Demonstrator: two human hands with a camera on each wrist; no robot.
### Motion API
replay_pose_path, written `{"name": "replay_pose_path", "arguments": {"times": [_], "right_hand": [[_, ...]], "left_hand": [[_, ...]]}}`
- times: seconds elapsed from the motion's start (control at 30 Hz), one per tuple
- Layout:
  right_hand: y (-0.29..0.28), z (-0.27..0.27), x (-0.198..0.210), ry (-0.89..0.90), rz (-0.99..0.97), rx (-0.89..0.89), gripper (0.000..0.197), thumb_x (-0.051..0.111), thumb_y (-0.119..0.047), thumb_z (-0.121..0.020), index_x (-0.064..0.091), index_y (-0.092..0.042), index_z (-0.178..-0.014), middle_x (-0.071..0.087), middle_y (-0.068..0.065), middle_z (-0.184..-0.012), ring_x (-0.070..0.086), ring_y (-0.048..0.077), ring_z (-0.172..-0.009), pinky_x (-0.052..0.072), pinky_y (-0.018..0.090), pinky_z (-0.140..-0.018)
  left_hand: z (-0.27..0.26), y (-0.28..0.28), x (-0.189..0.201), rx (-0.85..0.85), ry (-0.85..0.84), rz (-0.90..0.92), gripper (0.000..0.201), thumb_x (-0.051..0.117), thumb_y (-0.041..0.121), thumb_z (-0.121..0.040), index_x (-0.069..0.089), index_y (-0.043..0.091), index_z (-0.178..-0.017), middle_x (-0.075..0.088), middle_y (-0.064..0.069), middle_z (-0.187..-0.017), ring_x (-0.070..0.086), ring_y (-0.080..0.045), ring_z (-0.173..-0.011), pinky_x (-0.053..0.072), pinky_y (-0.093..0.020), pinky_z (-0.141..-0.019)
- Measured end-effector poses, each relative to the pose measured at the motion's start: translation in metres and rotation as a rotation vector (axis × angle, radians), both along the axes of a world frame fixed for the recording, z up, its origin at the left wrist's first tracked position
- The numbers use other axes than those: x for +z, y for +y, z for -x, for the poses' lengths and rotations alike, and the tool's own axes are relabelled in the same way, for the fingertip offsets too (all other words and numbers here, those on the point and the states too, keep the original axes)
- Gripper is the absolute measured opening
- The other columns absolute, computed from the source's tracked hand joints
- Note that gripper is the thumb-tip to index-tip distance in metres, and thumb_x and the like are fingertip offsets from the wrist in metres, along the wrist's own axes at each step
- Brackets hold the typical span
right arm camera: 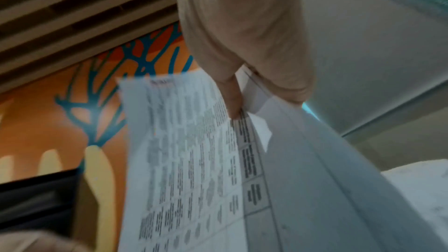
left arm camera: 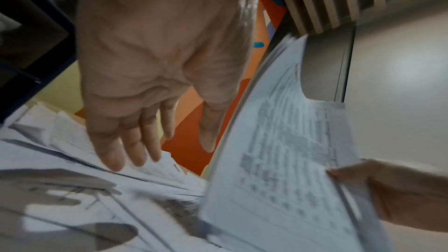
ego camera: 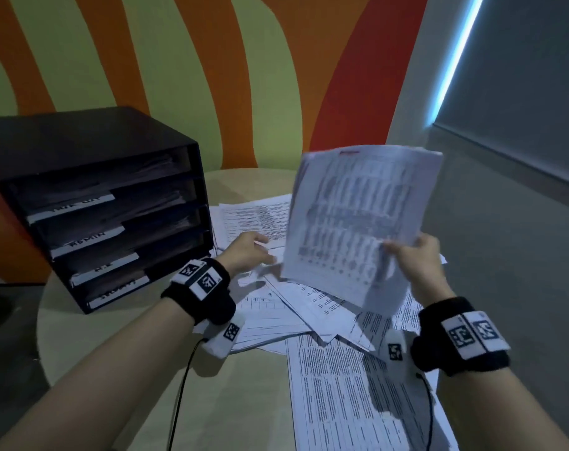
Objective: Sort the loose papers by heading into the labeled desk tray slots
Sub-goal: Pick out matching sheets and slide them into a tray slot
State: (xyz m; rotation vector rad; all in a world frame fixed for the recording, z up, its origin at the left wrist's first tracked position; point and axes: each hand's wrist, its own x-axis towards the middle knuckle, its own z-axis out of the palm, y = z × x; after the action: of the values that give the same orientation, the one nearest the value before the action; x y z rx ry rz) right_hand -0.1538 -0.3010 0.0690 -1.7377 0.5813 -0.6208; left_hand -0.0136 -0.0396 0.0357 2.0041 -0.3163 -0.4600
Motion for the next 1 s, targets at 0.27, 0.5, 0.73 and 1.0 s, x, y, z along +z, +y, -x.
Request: {"name": "replay_pose_path", "arguments": {"times": [0.27,0.5,0.73,1.0], "right_hand": [[-0.069,0.063,-0.049,0.266,-0.184,-0.216,0.023,0.062,0.016,-0.082,0.061,0.008,-0.103,0.063,0.025,-0.103,0.057,0.030,-0.088,0.044,0.040,-0.079],[-0.085,0.086,-0.078,0.370,-0.254,-0.219,0.032,0.066,0.012,-0.082,0.061,0.007,-0.113,0.064,0.023,-0.114,0.061,0.034,-0.096,0.048,0.040,-0.084],[-0.091,0.090,-0.072,0.355,-0.266,-0.207,0.033,0.066,0.012,-0.082,0.062,0.006,-0.114,0.064,0.024,-0.115,0.062,0.035,-0.095,0.047,0.040,-0.084],[-0.087,0.085,-0.071,0.375,-0.254,-0.221,0.036,0.064,0.012,-0.083,0.059,0.009,-0.119,0.062,0.021,-0.120,0.056,0.029,-0.096,0.042,0.035,-0.082]], "left_hand": [[-0.005,-0.013,-0.021,0.018,-0.119,-0.473,0.081,0.074,0.040,-0.083,0.033,-0.003,-0.139,0.049,-0.008,-0.114,0.051,-0.024,-0.102,0.043,-0.033,-0.081],[0.006,-0.038,-0.027,-0.002,-0.122,-0.600,0.058,0.077,0.030,-0.083,0.046,-0.003,-0.119,0.054,-0.008,-0.085,0.060,-0.025,-0.084,0.039,-0.025,-0.054],[0.015,-0.036,-0.016,-0.211,-0.005,-0.701,0.026,0.071,0.007,-0.086,0.053,0.002,-0.104,0.060,-0.010,-0.081,0.058,-0.015,-0.054,0.041,-0.020,-0.041],[0.009,-0.025,0.010,-0.294,-0.124,-0.689,0.035,0.080,0.036,-0.077,0.052,0.016,-0.074,0.052,-0.002,-0.074,0.048,-0.019,-0.067,0.037,-0.026,-0.058]]}}
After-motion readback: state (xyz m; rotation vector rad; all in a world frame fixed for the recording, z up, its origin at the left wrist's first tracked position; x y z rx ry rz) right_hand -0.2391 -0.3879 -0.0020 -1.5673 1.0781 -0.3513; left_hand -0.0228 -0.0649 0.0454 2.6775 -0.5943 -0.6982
